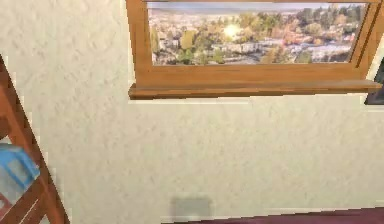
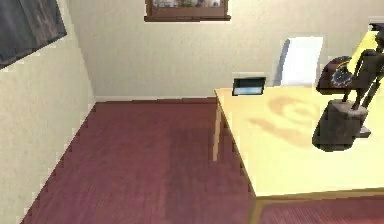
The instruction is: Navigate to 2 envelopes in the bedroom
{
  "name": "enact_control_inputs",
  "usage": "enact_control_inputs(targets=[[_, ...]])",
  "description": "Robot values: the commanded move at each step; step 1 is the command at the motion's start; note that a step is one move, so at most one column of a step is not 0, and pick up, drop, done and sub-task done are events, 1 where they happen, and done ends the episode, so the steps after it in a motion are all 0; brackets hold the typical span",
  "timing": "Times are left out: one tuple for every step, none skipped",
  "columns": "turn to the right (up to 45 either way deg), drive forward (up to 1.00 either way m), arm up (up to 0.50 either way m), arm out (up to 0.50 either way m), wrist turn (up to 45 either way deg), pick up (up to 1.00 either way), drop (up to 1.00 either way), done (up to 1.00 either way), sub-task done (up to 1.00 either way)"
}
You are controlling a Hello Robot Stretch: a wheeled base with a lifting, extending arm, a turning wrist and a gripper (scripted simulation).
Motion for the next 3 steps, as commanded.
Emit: enact_control_inputs(targets=[[39.0,0.00,0.00,0.00,0.0,0.00,0.00,0.00,0.00],[0.0,0.20,0.00,0.00,0.0,0.00,0.00,0.00,0.00],[45.0,0.00,0.00,0.00,0.0,0.00,0.00,0.00,0.00]])
